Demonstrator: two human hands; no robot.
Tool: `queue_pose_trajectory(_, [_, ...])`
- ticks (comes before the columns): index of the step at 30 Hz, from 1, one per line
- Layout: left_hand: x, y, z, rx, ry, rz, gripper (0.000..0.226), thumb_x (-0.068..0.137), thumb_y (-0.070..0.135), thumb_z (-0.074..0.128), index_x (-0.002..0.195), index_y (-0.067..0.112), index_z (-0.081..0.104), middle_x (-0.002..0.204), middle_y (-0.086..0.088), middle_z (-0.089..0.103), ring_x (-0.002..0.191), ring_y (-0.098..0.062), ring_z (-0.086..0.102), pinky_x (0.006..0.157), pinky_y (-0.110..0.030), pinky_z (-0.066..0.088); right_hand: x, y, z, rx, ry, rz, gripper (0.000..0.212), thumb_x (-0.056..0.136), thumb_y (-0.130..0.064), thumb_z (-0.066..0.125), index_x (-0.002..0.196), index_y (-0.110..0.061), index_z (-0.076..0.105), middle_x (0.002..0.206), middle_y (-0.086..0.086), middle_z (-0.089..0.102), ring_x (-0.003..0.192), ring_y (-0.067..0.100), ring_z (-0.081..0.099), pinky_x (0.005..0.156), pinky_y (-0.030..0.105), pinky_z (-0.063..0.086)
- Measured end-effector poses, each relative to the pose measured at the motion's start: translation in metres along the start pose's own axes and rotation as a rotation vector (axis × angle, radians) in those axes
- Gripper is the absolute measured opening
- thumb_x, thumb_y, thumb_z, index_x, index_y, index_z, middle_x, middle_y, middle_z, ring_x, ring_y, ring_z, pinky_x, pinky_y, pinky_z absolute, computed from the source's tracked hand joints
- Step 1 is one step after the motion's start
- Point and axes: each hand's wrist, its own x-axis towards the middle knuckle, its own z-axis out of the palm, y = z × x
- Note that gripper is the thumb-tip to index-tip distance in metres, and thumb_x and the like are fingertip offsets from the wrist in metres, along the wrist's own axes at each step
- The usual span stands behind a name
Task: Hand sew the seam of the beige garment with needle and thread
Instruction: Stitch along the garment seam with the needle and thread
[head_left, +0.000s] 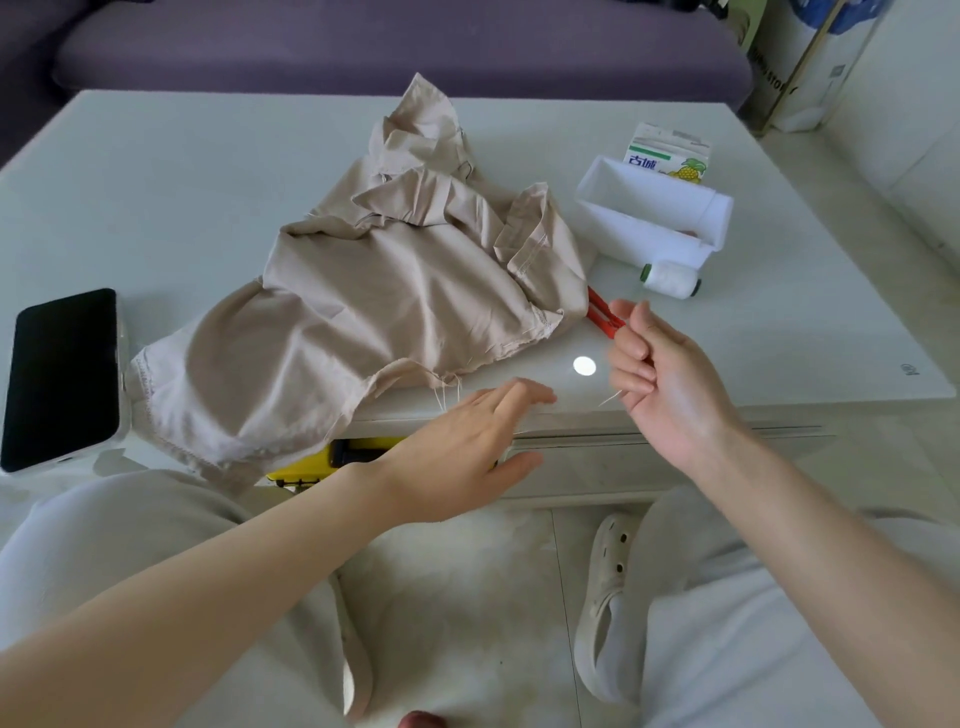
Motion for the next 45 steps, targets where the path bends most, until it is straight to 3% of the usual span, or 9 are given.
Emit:
queue_pose_trajectory(4, [0.008, 0.004, 0.003, -0.004, -0.032, 0.04, 0.049, 0.098, 0.032, 0.048, 0.142, 0.017, 0.035, 0.143, 0.003, 0.042, 0.135, -0.007, 0.028, 0.11, -0.011, 0.012, -0.011, -0.003, 0.008, 0.173, -0.114, 0.106, 0.016, 0.091, -0.023, 0.043, 0.085, -0.014, 0.055, 0.051, -0.009, 0.031, 0.037, 0.005, 0.025, 0.032, 0.013, 0.023])
queue_pose_trajectory(7, [0.01, 0.003, 0.009, 0.069, -0.053, 0.137, 0.038, 0.099, 0.037, 0.036, 0.12, 0.016, 0.059, 0.12, 0.004, 0.062, 0.133, -0.012, 0.034, 0.112, -0.019, 0.014, -0.003, -0.005, 0.005, 0.167, -0.064, 0.104, 0.022, 0.099, -0.023, 0.039, 0.086, -0.014, 0.055, 0.05, -0.009, 0.032, 0.037, 0.004, 0.024, 0.032, 0.013, 0.021])
queue_pose_trajectory(13, [0.01, 0.016, -0.002, 0.144, -0.035, 0.046, 0.022, 0.101, 0.026, 0.038, 0.099, 0.021, 0.059, 0.077, 0.019, 0.048, 0.071, -0.012, 0.053, 0.064, -0.025, 0.035, 0.016, 0.0, -0.013, 0.091, 0.2, 0.061, 0.026, 0.103, -0.031, 0.037, 0.091, -0.018, 0.056, 0.048, -0.011, 0.034, 0.036, 0.004, 0.023, 0.032, 0.014, 0.019])
queue_pose_trajectory(20, [0.001, 0.009, -0.025, 0.3, 0.314, 0.067, 0.038, 0.095, 0.038, 0.032, 0.075, 0.019, 0.058, 0.054, 0.008, 0.051, 0.042, -0.011, 0.047, 0.039, -0.022, 0.034, 0.015, 0.023, -0.012, -0.975, 0.23, -0.431, 0.032, 0.102, -0.021, 0.037, 0.078, -0.021, 0.06, 0.062, -0.005, 0.05, 0.048, 0.0, 0.042, 0.05, 0.014, 0.03])
queue_pose_trajectory(27, [-0.017, -0.015, -0.04, 0.18, 0.349, 0.011, 0.026, 0.095, 0.039, 0.035, 0.076, 0.023, 0.043, 0.061, 0.012, 0.043, 0.051, -0.012, 0.042, 0.048, -0.029, 0.04, 0.001, 0.038, -0.025, -1.572, -0.144, -0.664, 0.021, 0.097, -0.011, 0.046, 0.089, -0.015, 0.065, 0.053, -0.014, 0.05, 0.046, 0.003, 0.046, 0.05, 0.022, 0.032])
queue_pose_trajectory(31, [-0.027, -0.024, -0.043, 0.086, 0.355, -0.021, 0.034, 0.094, 0.04, 0.036, 0.078, 0.013, 0.049, 0.07, 0.008, 0.048, 0.061, -0.013, 0.046, 0.058, -0.027, 0.041, -0.007, 0.04, -0.026, -1.589, -0.136, -0.781, 0.021, 0.095, -0.005, 0.045, 0.086, -0.008, 0.064, 0.048, -0.026, 0.03, 0.04, -0.005, 0.031, 0.046, 0.015, 0.018])
queue_pose_trajectory(35, [-0.036, -0.018, -0.039, 0.149, 0.366, 0.022, 0.031, 0.095, 0.033, 0.039, 0.078, 0.012, 0.054, 0.072, 0.006, 0.052, 0.068, -0.013, 0.047, 0.077, -0.026, 0.039, -0.006, 0.038, -0.035, -1.668, -0.058, -0.782, 0.021, 0.097, -0.004, 0.041, 0.088, -0.006, 0.06, 0.059, -0.013, 0.044, 0.045, 0.02, 0.045, 0.046, 0.019, 0.018])
queue_pose_trajectory(39, [-0.047, -0.004, -0.031, 0.083, 0.339, 0.033, 0.02, 0.096, 0.034, 0.039, 0.079, 0.025, 0.046, 0.073, 0.019, 0.046, 0.081, -0.011, 0.043, 0.085, -0.022, 0.035, -0.009, 0.035, -0.036, -1.666, -0.005, -0.571, 0.022, 0.099, -0.008, 0.037, 0.088, -0.01, 0.056, 0.066, -0.007, 0.053, 0.06, 0.019, 0.047, 0.056, 0.032, 0.027])
queue_pose_trajectory(45, [-0.064, 0.037, 0.008, 0.006, 0.27, 0.116, 0.015, 0.094, 0.022, 0.047, 0.085, 0.013, 0.054, 0.077, 0.017, 0.042, 0.069, 0.0, 0.039, 0.062, -0.017, 0.036, -0.048, 0.055, 0.019, -0.86, -0.135, -0.031, 0.033, 0.102, -0.009, 0.032, 0.071, -0.011, 0.044, 0.066, 0.007, 0.06, 0.032, 0.001, 0.036, 0.037, 0.018, 0.029])
